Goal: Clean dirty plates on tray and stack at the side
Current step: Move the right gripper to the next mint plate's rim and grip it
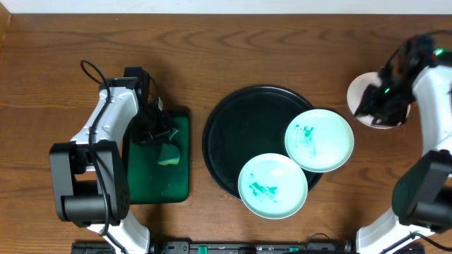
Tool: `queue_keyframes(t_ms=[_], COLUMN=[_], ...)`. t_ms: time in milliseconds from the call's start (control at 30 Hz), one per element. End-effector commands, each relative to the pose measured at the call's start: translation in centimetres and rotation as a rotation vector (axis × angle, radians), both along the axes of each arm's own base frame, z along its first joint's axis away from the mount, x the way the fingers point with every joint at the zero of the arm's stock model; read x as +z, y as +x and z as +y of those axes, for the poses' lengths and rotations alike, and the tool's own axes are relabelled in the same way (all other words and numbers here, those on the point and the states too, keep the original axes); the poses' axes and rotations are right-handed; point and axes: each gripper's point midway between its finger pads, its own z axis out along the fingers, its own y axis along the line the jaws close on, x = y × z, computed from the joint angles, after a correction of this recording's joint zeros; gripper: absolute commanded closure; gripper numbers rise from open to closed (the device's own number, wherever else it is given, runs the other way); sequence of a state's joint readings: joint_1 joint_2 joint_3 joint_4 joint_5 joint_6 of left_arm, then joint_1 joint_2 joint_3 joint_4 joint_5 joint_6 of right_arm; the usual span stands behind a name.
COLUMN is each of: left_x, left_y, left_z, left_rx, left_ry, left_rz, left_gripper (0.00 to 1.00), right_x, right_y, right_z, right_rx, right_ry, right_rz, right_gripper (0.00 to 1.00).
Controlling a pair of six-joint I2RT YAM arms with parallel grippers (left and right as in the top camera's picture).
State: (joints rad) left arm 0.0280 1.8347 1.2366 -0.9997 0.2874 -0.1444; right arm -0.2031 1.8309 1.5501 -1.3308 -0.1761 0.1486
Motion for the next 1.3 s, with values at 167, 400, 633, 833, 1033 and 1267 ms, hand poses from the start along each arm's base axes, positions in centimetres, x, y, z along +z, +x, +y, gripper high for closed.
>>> queue_keyframes(t_ms=[167,400,633,833,1033,1267], left_x=[0.8,0.8,0.8,0.8,0.8,0.8], left_y=[0.2,0.2,0.2,0.2,0.2,0.2], left_z=[-0.2,-0.2,-0.2,-0.2,-0.2,-0.2], left_rx=[-0.024,-0.024,-0.024,-0.024,-0.024,-0.024], left_ry=[-0.018,-0.018,-0.018,-0.018,-0.018,-0.018], left_rz=[-0.028,-0.028,-0.028,-0.028,-0.028,-0.028], left_gripper=[0.93,0.93,0.93,0.93,0.93,0.92], right_x=[-3.5,-6.4,-9.3,-9.2,-8.8,-4.5], right_y=[-2.1,-2.5,-3.1,-2.8,-2.3,-0.2], right_z=[1.4,1.9,2.0,2.0,2.6,7.2], right_rx=[0.021,-0.026,-0.066,-0.066,-0.030,0.175], right_ry=[0.030,0.052,0.051,0.049,0.080,0.203], right_rz=[-0.072,-0.083,-0.098,-0.111,-0.139,-0.337], right_gripper=[0.48,0.48,0.75,0.99,0.98,0.98])
